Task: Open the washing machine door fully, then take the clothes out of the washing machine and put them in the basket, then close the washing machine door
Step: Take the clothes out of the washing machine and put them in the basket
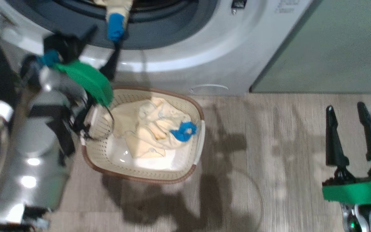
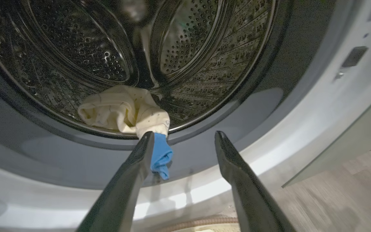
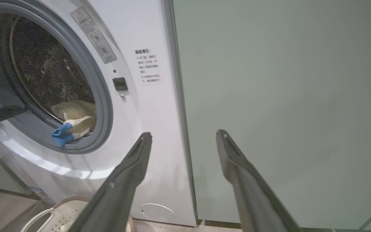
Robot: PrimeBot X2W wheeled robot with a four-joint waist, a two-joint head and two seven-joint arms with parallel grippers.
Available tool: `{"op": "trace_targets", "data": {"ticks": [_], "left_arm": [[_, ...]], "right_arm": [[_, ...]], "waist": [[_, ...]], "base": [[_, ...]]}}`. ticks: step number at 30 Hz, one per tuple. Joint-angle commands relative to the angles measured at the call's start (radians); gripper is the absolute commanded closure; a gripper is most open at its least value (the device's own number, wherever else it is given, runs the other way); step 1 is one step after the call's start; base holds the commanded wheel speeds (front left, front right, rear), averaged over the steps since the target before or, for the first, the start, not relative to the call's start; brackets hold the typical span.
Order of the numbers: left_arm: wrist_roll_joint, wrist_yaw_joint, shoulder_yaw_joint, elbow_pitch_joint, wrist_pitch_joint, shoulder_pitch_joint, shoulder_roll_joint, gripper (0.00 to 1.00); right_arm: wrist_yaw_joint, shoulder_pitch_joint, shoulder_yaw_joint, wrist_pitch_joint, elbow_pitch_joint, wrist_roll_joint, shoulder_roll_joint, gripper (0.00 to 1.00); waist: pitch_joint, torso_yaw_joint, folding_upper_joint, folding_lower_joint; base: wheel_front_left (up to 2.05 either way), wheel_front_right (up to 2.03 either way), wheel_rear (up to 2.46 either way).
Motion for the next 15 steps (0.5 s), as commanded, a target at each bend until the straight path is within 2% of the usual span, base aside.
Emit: {"op": "trace_targets", "data": {"ticks": [1, 15], "left_arm": [[0.006, -0.007, 0.039, -0.002, 0.011, -0.084, 0.062, 0.00], [0.087, -0.025, -0.015, 0.168, 0.153, -0.437, 0.248, 0.00]], "right_arm": [[0.004, -0.039, 0.029, -0.009, -0.037, 0.013, -0.001, 0.00], [0.004, -0.124, 0.045, -0.009, -0.055, 0.128, 0.000, 0.00]], "waist": [[0.075, -0.056, 0.0000, -0.0003], [0.238, -0.209, 0.0000, -0.0003]], "base": [[0.00, 0.00, 0.00], [0.00, 0.00, 0.00]]}}
